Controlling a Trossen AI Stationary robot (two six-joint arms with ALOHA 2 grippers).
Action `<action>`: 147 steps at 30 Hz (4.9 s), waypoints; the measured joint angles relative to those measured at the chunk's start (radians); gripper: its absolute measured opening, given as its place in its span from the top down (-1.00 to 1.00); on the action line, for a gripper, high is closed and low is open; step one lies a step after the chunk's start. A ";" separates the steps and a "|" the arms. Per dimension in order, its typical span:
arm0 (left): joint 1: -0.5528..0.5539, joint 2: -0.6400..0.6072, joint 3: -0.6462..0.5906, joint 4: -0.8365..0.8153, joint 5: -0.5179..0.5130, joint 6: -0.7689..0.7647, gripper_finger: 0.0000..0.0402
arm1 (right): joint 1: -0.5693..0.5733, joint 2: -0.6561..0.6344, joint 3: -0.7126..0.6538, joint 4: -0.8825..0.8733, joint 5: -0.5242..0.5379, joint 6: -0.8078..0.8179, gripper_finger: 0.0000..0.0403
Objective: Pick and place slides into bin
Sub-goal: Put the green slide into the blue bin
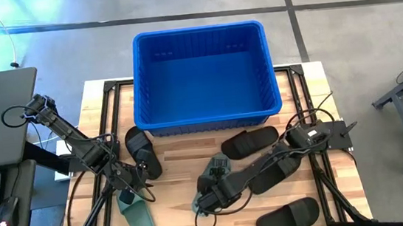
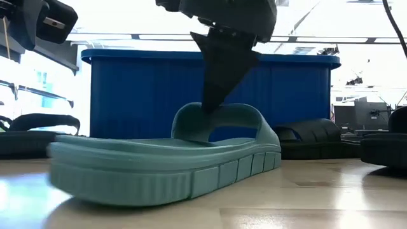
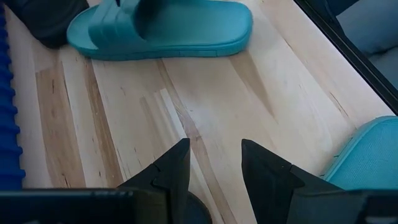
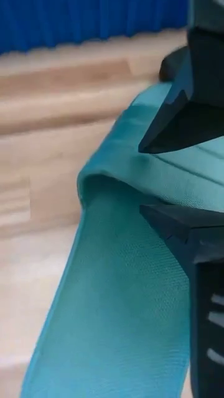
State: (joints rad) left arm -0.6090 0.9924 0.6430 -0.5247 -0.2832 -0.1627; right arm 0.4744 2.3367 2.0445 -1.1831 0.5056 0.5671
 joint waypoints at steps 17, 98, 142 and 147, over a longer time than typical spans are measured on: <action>0.000 0.000 0.000 0.001 0.000 0.000 0.36 | -0.002 0.001 -0.056 -0.100 0.078 0.069 0.34; 0.000 0.000 0.000 0.000 -0.038 0.035 0.36 | -1.046 -0.361 -0.352 0.238 0.136 -0.751 1.00; -0.001 0.042 0.000 -0.156 0.440 -0.419 0.36 | -0.918 -0.452 -0.560 0.255 0.247 -0.756 0.01; -0.013 0.148 -0.001 -0.210 0.549 -0.503 0.36 | -0.856 -0.543 -0.559 0.253 0.254 -0.687 0.01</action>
State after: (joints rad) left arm -0.6217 1.1400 0.6423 -0.7349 0.2662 -0.6658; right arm -0.3814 1.7941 1.4853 -0.9301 0.7595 -0.1195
